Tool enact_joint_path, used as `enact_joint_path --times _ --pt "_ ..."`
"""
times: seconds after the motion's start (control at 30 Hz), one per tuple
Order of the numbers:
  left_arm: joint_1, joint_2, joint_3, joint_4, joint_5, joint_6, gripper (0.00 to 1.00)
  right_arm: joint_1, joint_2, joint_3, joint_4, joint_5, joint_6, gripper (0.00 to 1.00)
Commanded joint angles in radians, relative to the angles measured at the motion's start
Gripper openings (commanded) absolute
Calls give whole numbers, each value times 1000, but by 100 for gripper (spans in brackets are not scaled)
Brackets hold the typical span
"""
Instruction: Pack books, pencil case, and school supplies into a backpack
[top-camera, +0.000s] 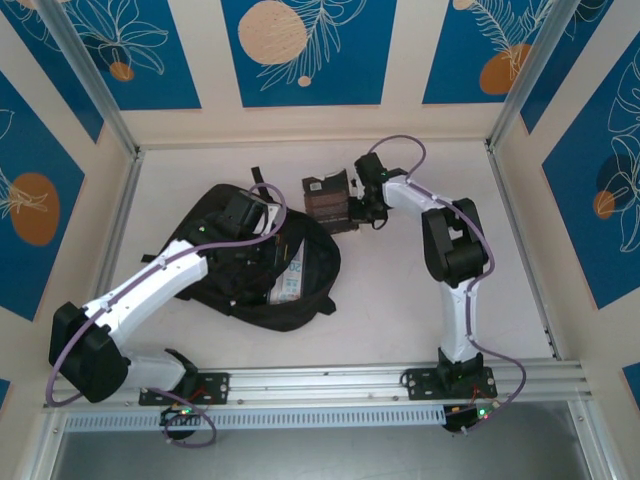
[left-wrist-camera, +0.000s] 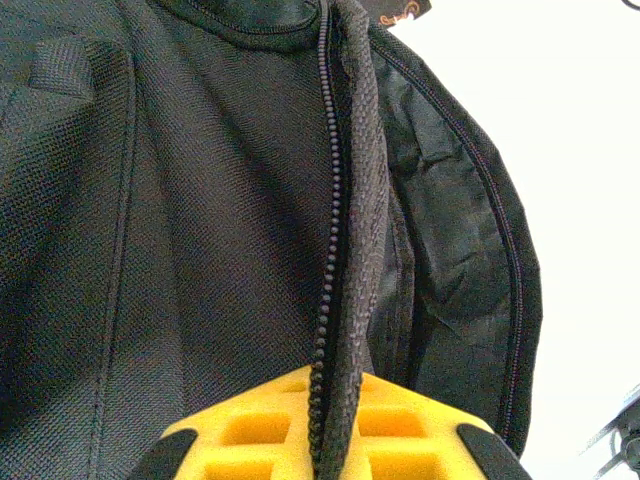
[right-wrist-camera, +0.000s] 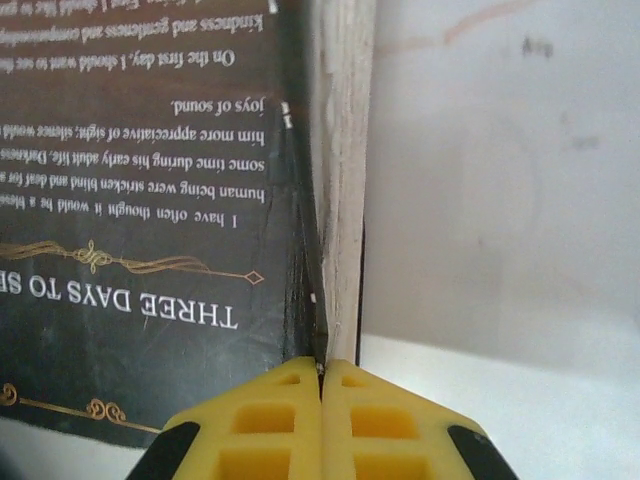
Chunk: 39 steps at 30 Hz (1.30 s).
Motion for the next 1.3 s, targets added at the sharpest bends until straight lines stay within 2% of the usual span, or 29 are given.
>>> enact_joint_path --times 0.0,0.13,0.27,0.4,0.57,0.67,0.8,0.93,0.97,1.0,1.1,1.17,1.2,1.27 --pt "17 -7 -10 -17 -14 17 3 -18 -84 -137 -14 -33 29 0" --pt "17 -9 -16 -14 -23 21 15 -30 -245 -312 13 13 114 0" --pt "16 -10 -15 -2 -17 21 25 -33 -487 -540 45 60 262 0" --pt "9 2 30 -45 -49 43 48 -46 -732 -752 46 2 389 0" --pt "-25 -20 157 -148 -147 69 66 -73 -975 -912 -49 -112 499 0" --pt "-82 10 264 -213 -192 75 70 -75 -1101 -982 -102 -167 556 0" --pt "-212 117 385 -241 -229 67 75 -73 -1183 -1035 -181 -202 609 0" --pt "-296 279 482 -194 -128 8 77 -47 -1218 -1059 -246 -143 674 0" --pt "-312 324 501 -167 -104 -8 77 -35 -1221 -1055 -266 -97 704 0" --pt "-325 373 523 -146 -83 -20 77 -30 -1217 -1045 -283 -54 726 5" --pt "-337 549 626 -147 -38 -53 77 -31 -1203 -1000 -319 53 780 43" --pt "-343 653 688 -139 -13 -61 77 -32 -1187 -968 -310 103 791 55" --pt "-347 701 720 -146 -14 -65 77 -33 -1175 -953 -300 127 797 58" --pt "-350 779 774 -146 6 -67 77 -44 -1140 -931 -268 156 799 57"
